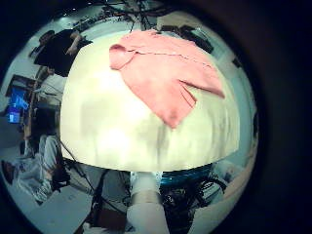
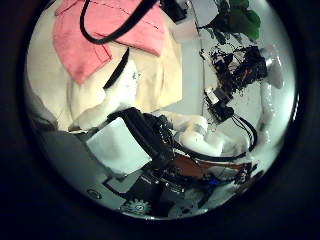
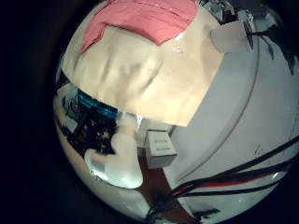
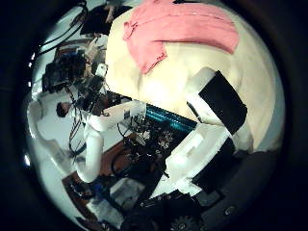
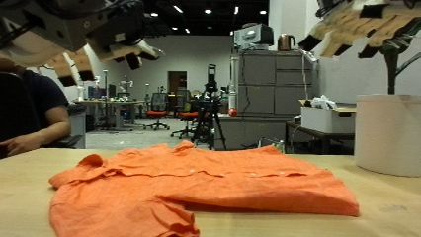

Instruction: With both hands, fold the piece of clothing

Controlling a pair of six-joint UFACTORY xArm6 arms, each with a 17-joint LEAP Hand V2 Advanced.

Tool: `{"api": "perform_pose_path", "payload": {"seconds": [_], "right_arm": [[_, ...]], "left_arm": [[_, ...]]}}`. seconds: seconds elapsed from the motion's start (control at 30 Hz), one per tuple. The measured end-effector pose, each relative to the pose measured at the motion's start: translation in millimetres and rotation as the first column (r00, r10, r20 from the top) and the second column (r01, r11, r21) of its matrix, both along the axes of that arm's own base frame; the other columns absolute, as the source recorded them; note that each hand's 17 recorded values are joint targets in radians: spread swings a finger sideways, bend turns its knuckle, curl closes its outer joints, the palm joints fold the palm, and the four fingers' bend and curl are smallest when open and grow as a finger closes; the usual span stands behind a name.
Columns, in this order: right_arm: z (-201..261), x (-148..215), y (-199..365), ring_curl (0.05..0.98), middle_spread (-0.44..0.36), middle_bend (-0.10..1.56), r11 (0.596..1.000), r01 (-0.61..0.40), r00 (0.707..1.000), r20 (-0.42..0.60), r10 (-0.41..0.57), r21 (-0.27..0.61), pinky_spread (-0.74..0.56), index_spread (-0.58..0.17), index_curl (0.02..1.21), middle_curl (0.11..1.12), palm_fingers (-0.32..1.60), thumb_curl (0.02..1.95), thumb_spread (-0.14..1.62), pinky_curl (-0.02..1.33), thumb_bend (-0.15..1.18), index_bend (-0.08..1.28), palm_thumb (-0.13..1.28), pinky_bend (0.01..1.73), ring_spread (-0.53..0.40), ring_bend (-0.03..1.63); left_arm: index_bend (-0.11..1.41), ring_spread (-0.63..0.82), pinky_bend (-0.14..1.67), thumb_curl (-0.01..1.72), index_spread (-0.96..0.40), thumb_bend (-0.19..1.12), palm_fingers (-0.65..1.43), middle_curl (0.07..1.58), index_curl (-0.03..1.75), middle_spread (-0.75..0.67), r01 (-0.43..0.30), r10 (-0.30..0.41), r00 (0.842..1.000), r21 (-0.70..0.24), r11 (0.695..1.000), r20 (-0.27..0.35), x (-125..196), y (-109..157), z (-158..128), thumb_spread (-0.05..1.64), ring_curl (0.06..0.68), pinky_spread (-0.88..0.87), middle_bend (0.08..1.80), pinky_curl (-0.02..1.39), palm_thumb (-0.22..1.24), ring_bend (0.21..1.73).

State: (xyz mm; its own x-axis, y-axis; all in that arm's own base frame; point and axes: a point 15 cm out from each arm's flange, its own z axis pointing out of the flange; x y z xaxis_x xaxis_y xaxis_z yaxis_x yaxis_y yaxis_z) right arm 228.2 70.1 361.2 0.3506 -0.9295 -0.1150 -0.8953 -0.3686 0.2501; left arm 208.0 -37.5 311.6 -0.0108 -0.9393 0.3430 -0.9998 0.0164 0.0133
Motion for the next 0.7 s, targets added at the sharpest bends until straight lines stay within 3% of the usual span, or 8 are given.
{"api": "perform_pose_path", "payload": {"seconds": [0.43,0.7], "right_arm": [[3,0,-2,0.232,0.059,0.23,1.000,0.007,1.000,0.012,-0.007,0.004,0.33,-0.269,0.42,0.37,0.43,0.17,1.58,0.17,0.09,0.20,0.71,0.18,0.193,0.27],[3,0,-4,0.232,0.051,0.22,1.000,0.016,1.000,0.011,-0.016,0.003,0.33,-0.283,0.42,0.37,0.43,0.17,1.58,0.17,0.09,0.20,0.69,0.18,0.193,0.27]], "left_arm": [[0.23,0.20,0.19,0.33,-0.26,-0.02,0.56,0.40,0.53,-0.17,-0.003,0.003,1.000,0.000,1.000,-0.001,0,0,0,1.20,0.135,0.21,0.21,0.13,0.49,0.28],[0.24,0.23,0.18,0.33,-0.26,-0.01,0.54,0.40,0.54,-0.16,0.034,-0.034,0.999,0.007,0.999,-0.027,1,-11,-8,1.20,0.134,0.22,0.21,0.13,0.50,0.27]]}}
